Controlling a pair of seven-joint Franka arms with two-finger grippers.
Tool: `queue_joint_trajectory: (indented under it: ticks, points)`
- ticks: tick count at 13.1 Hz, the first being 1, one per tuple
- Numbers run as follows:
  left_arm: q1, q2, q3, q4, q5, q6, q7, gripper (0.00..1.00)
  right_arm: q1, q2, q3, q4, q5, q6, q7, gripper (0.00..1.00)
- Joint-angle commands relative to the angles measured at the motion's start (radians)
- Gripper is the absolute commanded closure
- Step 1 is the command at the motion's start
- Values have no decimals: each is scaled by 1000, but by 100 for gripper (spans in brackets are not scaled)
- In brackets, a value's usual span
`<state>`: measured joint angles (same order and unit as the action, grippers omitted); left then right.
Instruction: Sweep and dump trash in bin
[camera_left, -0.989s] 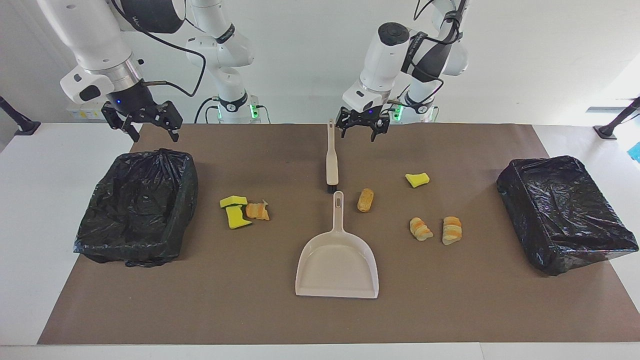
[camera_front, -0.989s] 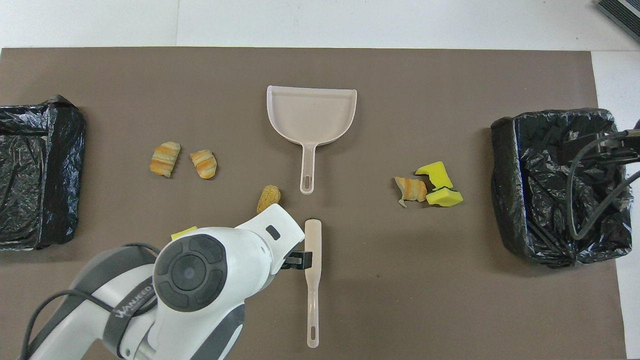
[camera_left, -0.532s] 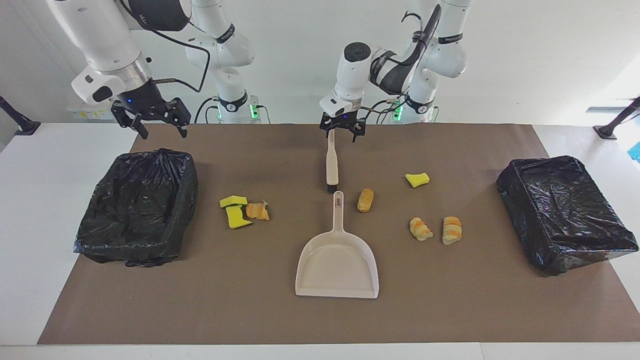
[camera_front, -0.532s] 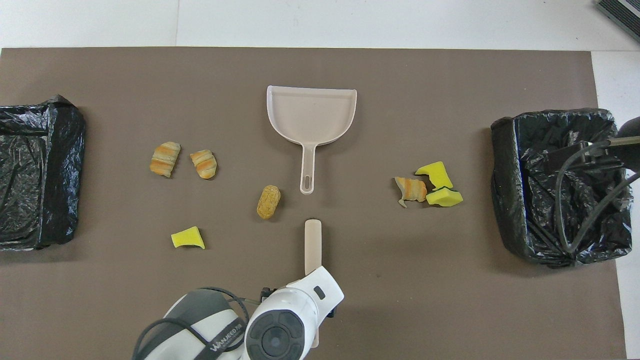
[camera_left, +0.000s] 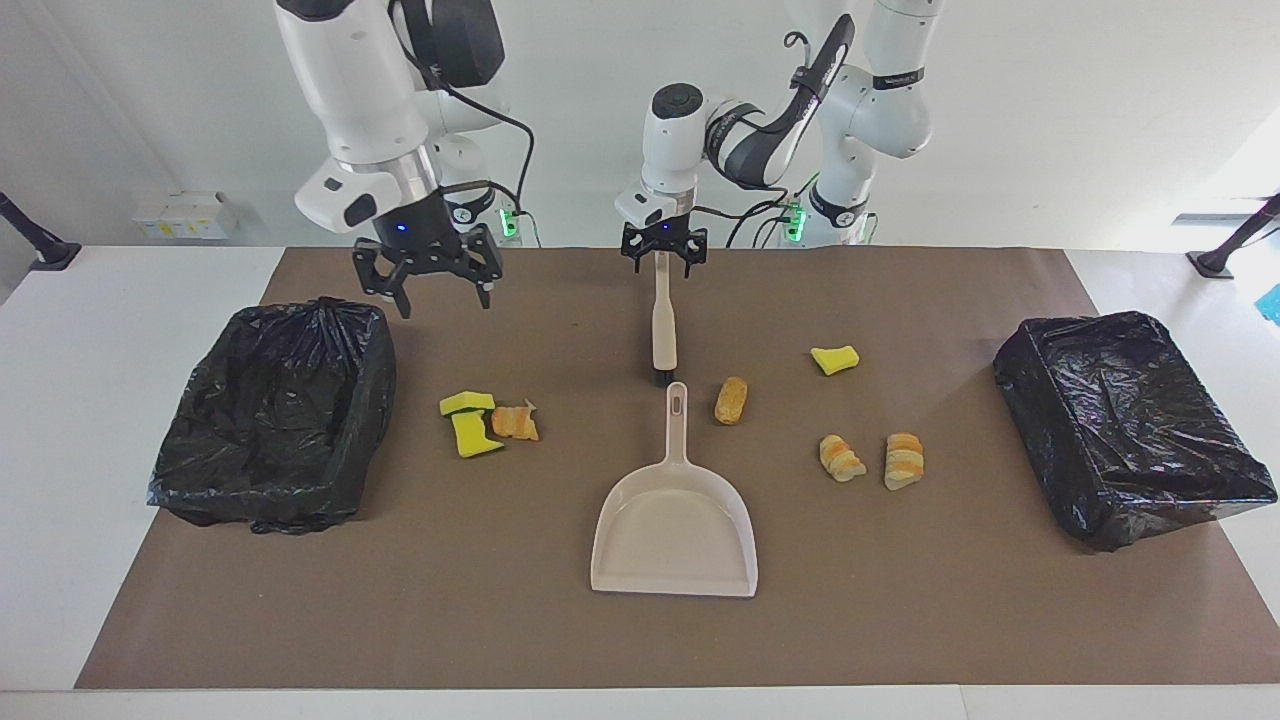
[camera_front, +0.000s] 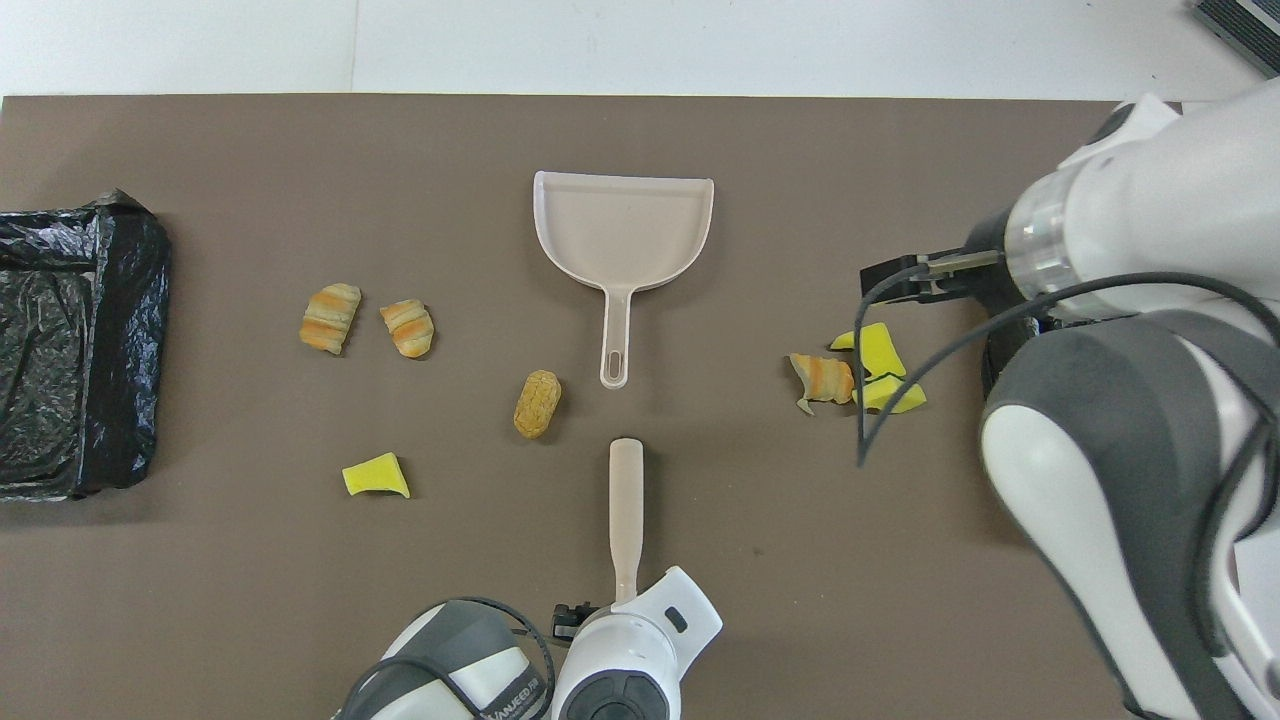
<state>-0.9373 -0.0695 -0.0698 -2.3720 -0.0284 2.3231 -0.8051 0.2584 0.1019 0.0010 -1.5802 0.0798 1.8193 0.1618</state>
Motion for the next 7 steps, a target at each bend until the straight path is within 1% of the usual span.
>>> queue_joint_trajectory:
  ticks: [1,2,3,4,5,6,7]
  points:
    - [-35,25,16,-10,27,24,-20,23,39,86,4,8,20,49,102,0]
    - [-35,27,16,-7,27,22,-22,35,83,138,2,34,14,63,155,0]
    - [-34,28,18,-3,27,21,-23,45,100,174,2,49,26,78,210,0]
    - [-29,31,18,-3,27,19,-23,46,102,194,5,54,28,93,252,0]
    - [-26,31,19,-1,27,18,-23,48,104,238,16,93,28,95,280,0]
    - [-23,30,19,2,27,18,-23,51,119,296,31,161,28,86,327,0]
    - [-23,28,19,7,27,12,-25,69,148,346,36,211,29,83,416,0]
